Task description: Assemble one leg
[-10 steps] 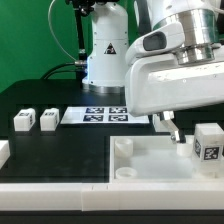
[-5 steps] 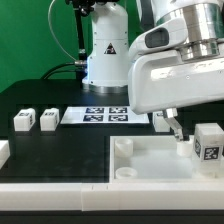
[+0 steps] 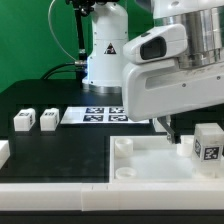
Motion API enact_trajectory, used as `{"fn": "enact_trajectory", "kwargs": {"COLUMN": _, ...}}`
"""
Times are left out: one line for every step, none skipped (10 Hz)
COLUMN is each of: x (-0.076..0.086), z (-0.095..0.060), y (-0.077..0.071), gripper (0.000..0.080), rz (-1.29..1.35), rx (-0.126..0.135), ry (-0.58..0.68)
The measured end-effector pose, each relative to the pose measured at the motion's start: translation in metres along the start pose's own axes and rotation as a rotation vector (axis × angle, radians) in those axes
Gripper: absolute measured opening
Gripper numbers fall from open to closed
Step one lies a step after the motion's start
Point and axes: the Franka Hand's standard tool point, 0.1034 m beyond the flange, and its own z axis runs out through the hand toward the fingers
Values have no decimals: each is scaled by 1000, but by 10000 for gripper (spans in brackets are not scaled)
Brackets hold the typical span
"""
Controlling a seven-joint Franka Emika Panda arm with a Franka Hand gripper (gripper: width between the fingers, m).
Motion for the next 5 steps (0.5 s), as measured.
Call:
{"fn": "enact_trajectory", "kwargs": {"x": -2, "z": 2, "y": 2, "gripper": 649, "rz": 9, "rx": 12, "ry": -83}}
{"fn": "enact_trajectory", "kwargs": {"x": -7, "z": 2, "y": -2, "gripper": 649, "rz": 55, "rx": 29, "ry": -217}}
{"fn": "enact_trajectory", "kwargs": {"x": 3, "z": 4, "y": -8, "gripper": 649, "rz": 116, "rx": 30, "ry": -247}}
{"fn": "enact_trajectory", "kwargs": {"x": 7, "z": 5, "y": -8, "gripper": 649, "rz": 98, "rx": 33, "ry": -224}}
{"fn": "enact_trajectory", "kwargs": {"x": 6, "z": 5, "y": -8, "gripper": 520, "rz": 140, "rx": 28, "ry": -225}}
